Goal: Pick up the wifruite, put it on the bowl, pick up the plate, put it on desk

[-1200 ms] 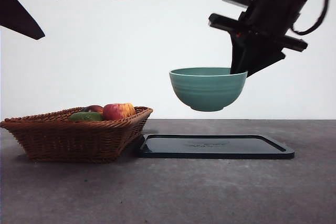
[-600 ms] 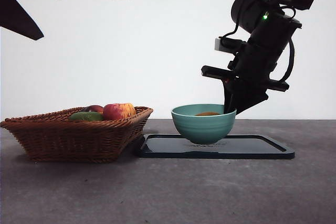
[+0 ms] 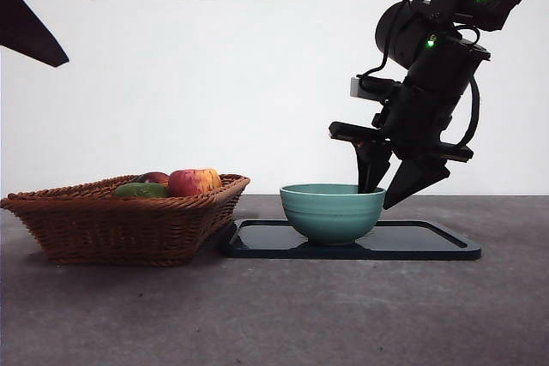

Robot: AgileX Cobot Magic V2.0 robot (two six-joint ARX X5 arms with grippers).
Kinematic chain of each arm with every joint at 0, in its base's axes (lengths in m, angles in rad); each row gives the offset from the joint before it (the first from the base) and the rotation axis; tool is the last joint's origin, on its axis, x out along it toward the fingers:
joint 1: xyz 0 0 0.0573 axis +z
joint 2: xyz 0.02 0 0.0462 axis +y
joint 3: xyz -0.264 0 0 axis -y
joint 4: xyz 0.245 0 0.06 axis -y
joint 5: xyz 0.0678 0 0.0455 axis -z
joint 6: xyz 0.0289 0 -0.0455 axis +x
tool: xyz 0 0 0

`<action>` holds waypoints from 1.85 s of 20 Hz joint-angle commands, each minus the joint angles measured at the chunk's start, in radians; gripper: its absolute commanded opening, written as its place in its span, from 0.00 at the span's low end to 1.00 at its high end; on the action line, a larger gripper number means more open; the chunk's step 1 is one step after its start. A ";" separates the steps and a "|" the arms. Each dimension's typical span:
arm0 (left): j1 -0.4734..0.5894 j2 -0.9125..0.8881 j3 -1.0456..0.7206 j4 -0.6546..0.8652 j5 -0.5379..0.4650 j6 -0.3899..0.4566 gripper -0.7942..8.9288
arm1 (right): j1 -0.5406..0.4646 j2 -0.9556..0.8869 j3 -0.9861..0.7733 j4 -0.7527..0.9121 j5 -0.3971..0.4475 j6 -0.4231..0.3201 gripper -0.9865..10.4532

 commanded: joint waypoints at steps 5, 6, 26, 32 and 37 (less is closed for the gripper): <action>-0.006 0.005 0.006 0.005 0.002 0.012 0.40 | 0.003 -0.199 0.023 -0.054 0.005 -0.004 0.25; -0.006 0.005 0.006 0.006 0.002 0.012 0.40 | 0.003 -0.254 0.023 -0.090 0.003 -0.006 0.25; -0.006 0.005 0.006 0.017 0.002 0.024 0.40 | 0.051 -1.048 -0.282 -0.555 -0.205 -0.101 0.25; -0.006 0.005 0.006 0.013 0.002 0.024 0.40 | 0.076 -1.160 -0.439 -0.555 -0.285 -0.102 0.25; -0.006 0.005 0.006 0.012 0.002 0.024 0.40 | 0.076 -1.164 -0.443 -0.554 -0.285 -0.102 0.25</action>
